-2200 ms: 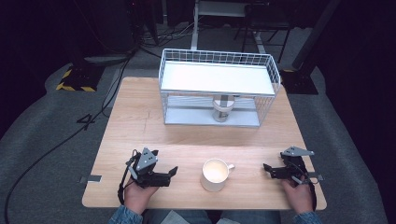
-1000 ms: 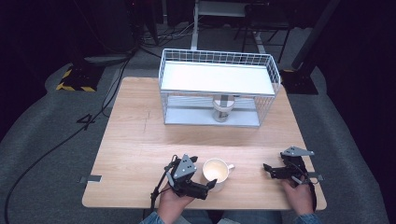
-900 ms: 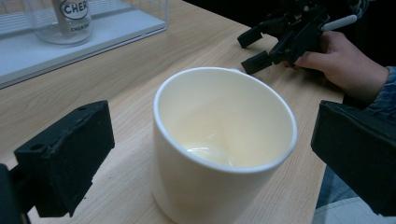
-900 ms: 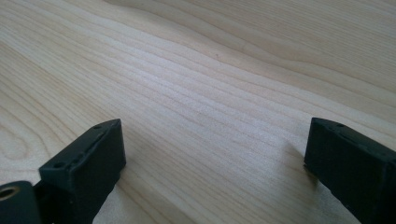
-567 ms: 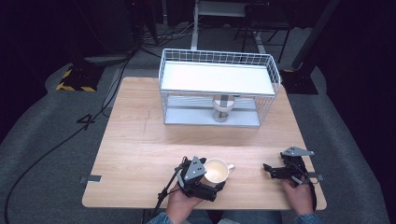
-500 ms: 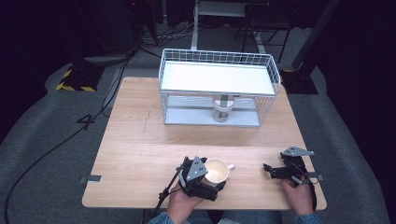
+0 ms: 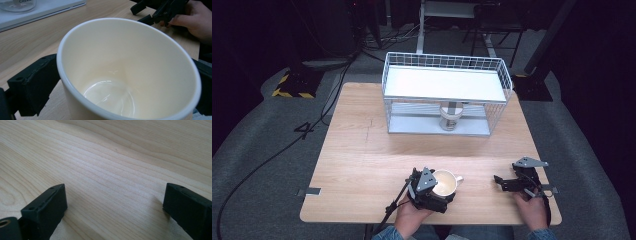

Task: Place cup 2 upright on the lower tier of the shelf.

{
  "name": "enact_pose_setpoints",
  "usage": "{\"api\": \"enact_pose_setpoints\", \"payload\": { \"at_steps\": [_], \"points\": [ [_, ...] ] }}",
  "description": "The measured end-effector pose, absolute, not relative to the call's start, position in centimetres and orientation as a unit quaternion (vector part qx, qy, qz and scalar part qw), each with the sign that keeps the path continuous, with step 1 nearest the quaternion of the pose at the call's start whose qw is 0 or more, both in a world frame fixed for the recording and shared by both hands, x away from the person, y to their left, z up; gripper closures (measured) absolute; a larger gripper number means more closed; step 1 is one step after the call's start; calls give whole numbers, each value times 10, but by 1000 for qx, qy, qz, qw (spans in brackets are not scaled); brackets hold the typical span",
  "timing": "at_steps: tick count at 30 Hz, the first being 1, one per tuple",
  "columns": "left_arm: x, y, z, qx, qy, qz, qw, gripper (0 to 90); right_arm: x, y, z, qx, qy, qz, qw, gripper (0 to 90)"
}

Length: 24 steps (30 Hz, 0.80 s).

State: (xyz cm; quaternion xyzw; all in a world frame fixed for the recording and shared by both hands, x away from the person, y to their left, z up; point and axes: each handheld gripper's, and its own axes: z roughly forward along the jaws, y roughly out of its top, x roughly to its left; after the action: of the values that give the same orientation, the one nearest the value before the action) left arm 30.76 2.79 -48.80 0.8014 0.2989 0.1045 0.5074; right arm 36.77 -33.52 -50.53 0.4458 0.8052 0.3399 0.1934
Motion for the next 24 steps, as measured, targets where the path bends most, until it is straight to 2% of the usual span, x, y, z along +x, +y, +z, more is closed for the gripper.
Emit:
{"api": "enact_pose_setpoints", "payload": {
  "at_steps": [8,24],
  "points": [
    [307,24,-493,805,294,107,504,60,368,-335,-505,446,805,340,193,54],
    [304,24,-493,806,289,128,501,84,368,-335,-505,446,805,340,193,54]
  ]
}}
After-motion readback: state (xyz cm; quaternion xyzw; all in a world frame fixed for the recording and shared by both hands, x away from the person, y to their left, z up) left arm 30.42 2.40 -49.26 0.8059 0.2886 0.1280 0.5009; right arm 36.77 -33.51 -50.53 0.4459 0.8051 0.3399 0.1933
